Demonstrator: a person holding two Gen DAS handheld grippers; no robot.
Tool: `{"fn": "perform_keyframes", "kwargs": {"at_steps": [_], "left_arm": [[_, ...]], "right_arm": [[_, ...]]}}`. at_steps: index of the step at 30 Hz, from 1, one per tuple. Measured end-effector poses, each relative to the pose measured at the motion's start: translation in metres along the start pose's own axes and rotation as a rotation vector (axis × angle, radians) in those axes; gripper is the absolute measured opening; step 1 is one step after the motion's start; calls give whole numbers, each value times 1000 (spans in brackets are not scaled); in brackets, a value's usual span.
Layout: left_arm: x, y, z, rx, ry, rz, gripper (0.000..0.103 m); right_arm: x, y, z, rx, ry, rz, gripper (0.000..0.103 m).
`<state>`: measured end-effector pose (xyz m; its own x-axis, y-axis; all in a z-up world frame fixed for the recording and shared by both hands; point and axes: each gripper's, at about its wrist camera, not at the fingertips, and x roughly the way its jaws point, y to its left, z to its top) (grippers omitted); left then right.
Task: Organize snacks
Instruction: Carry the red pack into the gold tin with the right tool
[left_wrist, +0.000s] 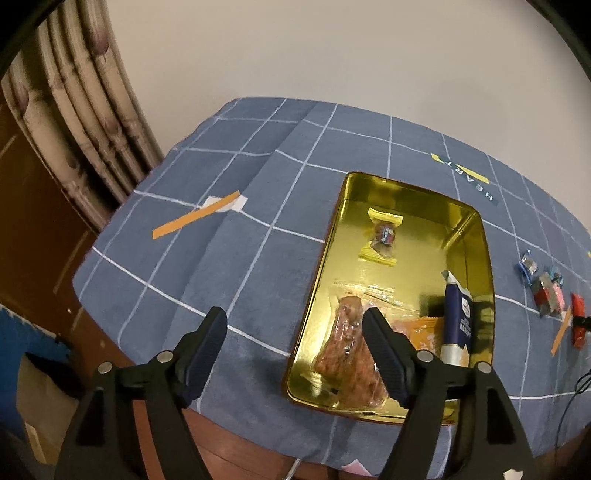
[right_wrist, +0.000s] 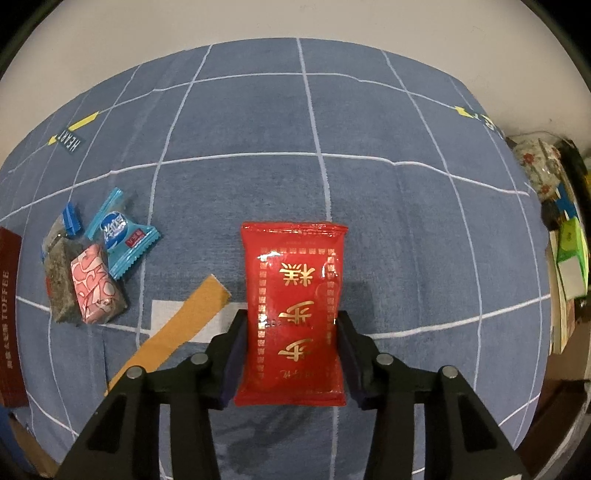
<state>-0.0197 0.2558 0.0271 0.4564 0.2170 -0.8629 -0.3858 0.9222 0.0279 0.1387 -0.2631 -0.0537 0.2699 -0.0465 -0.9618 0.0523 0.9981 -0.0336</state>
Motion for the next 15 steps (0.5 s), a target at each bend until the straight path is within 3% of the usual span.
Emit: {"fn": "perform_keyframes", "kwargs": {"at_steps": [6,10,15], "left_arm": [[6,7,-1,-40,17,3,75],[10,11,-2,-68,32,-6,75],[8,16,-4,-84,26,14,75]], "right_arm": [[-13,0,-16,54,-53,-3,46],[-33,6,-23,90,-110,40,46],[-68,50,-14,61,-177,122,46]]}}
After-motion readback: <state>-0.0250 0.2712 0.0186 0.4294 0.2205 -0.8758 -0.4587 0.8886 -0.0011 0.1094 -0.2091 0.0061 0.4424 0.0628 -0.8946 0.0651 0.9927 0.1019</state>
